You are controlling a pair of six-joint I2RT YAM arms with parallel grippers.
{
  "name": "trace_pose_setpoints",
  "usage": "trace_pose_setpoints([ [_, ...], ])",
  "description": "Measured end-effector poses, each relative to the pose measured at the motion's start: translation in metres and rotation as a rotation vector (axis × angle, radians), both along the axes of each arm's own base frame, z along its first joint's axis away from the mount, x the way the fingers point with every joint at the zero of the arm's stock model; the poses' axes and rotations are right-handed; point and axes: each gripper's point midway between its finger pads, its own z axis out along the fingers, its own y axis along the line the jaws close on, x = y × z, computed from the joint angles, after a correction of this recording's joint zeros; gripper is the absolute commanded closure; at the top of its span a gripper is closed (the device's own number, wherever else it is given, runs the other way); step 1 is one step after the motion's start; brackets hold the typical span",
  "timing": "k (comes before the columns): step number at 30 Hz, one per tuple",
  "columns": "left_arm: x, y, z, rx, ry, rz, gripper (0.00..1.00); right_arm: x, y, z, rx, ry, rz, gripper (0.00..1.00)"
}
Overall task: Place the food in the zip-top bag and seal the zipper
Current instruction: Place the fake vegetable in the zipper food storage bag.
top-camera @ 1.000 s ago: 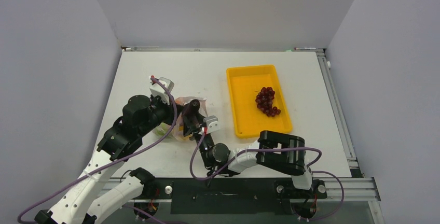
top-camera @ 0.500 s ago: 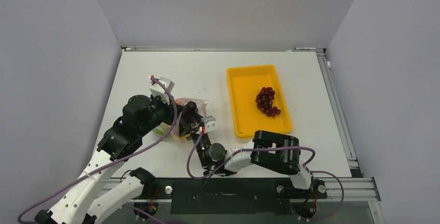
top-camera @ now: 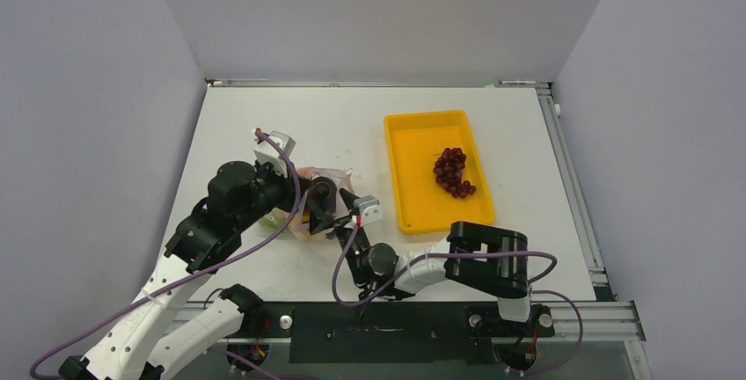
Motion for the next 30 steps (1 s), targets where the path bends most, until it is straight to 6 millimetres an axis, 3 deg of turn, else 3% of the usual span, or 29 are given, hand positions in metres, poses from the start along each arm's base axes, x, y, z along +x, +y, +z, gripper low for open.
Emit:
trace_pose_setpoints([
  [6,0.000,0.000,0.000,0.000,0.000,0.000,1.00,-0.005,-0.009,0.043,0.049,-0.006,0.030,0.21],
  [10,0.002,0.003,0.001,0.003,-0.008,0.018,1.00,-0.004,-0.007,0.055,0.002,0.026,0.043,0.21],
  [14,0.004,0.004,0.001,0.007,-0.011,0.029,1.00,-0.003,-0.004,0.054,-0.090,0.070,0.061,0.23],
  [17,0.003,0.004,0.001,0.006,-0.008,0.025,1.00,-0.001,-0.003,0.052,-0.140,0.106,0.092,0.30],
  [30,0.003,0.004,0.001,0.006,-0.008,0.024,1.00,0.016,-0.013,0.048,-0.174,0.313,0.232,0.43],
])
